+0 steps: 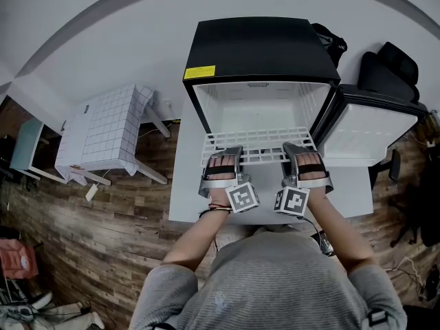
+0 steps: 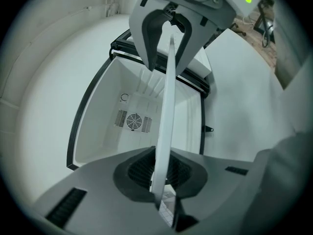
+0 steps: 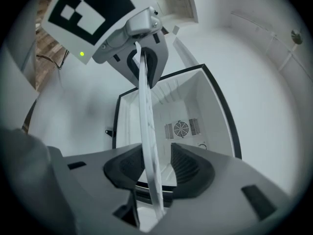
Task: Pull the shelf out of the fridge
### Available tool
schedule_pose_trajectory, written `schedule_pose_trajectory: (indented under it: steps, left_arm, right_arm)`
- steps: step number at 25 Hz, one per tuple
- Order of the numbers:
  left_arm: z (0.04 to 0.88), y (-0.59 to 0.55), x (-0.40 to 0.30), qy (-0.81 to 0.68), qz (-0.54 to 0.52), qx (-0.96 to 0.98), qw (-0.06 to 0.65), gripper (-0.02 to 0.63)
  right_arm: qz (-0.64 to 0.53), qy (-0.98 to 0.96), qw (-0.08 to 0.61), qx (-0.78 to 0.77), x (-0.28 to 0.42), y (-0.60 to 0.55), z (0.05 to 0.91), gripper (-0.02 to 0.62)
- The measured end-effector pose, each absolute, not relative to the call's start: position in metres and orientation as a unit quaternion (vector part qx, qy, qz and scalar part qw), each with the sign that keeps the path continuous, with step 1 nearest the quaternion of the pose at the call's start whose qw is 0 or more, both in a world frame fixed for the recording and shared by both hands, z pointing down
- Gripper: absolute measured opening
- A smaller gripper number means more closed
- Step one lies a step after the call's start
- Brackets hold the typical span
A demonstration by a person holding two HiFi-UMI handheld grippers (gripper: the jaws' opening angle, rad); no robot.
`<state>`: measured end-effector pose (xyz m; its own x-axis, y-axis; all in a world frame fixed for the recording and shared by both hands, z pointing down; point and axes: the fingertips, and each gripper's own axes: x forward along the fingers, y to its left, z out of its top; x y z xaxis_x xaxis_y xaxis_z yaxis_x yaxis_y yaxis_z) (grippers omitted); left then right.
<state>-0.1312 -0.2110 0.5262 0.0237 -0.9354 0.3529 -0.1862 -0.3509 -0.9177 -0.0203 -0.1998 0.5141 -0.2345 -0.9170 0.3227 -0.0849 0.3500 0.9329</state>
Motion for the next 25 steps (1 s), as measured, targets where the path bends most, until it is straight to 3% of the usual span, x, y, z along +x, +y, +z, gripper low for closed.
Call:
schedule_pose_trajectory:
  steps: [8, 12, 19, 25]
  left_arm:
    - [0.525, -0.213, -0.13, 0.448, -0.531, -0.635, 0.338, 0.04]
    - [0.534, -0.213, -0.135, 0.444, -0.543, -0.638, 0.317, 0.041]
    - [0.535, -0.21, -0.136, 0.47, -0.519, -0.665, 0.261, 0.041]
    - [0.507, -0.204, -0.137, 0.49, -0.497, -0.656, 0.289, 0.041]
  right_arm:
    - [-0.334, -0.768, 0.408, 0.364, -0.011, -0.164, 0.481, 0.153]
    - [-0.276, -0.827, 0.303, 0.385, -0.01, -0.152, 0.435, 0.153]
    - [-0.058, -0.908, 0.102, 0.403, 0.002, -0.135, 0.403, 0.153]
    - [0.044, -0.917, 0.064, 0.391, 0.008, -0.128, 0.433, 0.138]
